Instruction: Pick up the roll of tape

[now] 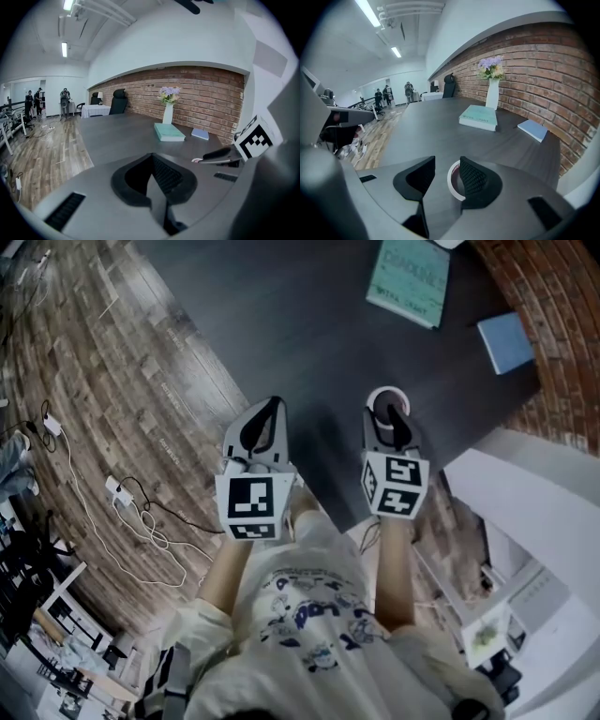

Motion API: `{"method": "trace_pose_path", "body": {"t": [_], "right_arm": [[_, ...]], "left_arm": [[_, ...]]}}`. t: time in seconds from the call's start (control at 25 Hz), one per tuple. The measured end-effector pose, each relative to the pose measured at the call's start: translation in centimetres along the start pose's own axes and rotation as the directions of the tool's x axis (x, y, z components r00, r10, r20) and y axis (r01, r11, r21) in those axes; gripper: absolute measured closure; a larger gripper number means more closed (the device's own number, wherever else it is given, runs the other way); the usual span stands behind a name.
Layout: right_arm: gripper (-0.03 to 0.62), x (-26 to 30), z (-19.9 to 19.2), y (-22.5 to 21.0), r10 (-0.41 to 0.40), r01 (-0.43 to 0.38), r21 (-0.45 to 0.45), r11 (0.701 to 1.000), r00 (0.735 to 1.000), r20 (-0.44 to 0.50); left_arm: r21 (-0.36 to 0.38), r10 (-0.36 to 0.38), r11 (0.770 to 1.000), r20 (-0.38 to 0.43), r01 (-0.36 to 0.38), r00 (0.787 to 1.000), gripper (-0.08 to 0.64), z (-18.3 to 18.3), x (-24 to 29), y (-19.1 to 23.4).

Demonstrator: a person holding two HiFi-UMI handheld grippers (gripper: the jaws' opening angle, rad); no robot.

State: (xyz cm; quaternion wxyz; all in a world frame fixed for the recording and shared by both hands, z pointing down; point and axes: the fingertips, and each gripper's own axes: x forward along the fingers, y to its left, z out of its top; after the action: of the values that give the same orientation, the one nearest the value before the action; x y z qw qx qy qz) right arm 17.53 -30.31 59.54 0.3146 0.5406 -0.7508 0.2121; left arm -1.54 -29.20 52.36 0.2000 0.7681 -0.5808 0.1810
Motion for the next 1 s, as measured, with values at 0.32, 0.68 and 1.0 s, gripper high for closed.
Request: {"method": "trace_pose_path", "body": {"t": [0.32, 0.68, 1.0], "right_arm": [[0.433, 2.2, -2.3, -0.5, -0.001, -0.002, -0.032, 0.999, 0.994, -0.107], [0.449, 3.8, -3.9, -0.3, 0.012, -0.023, -0.053, 0.998, 0.982, -0.191], [0.526, 4.0, -5.1, -0.3, 0.011, -0.034, -0.082, 0.996, 0.964, -0.264]], "left_arm": [[-0.022, -0.006, 1.000, -0.044, 0.005, 0.999, 0.558, -1.9, 1.4, -0.2], [-0.029, -0.006, 1.000, -0.079, 0.004, 0.997, 0.557, -3.2, 2.1, 0.1], [-0.041, 0.002, 0.999, -0.094, -0.006, 0.996, 0.557, -4.0, 2.2, 0.4]]}}
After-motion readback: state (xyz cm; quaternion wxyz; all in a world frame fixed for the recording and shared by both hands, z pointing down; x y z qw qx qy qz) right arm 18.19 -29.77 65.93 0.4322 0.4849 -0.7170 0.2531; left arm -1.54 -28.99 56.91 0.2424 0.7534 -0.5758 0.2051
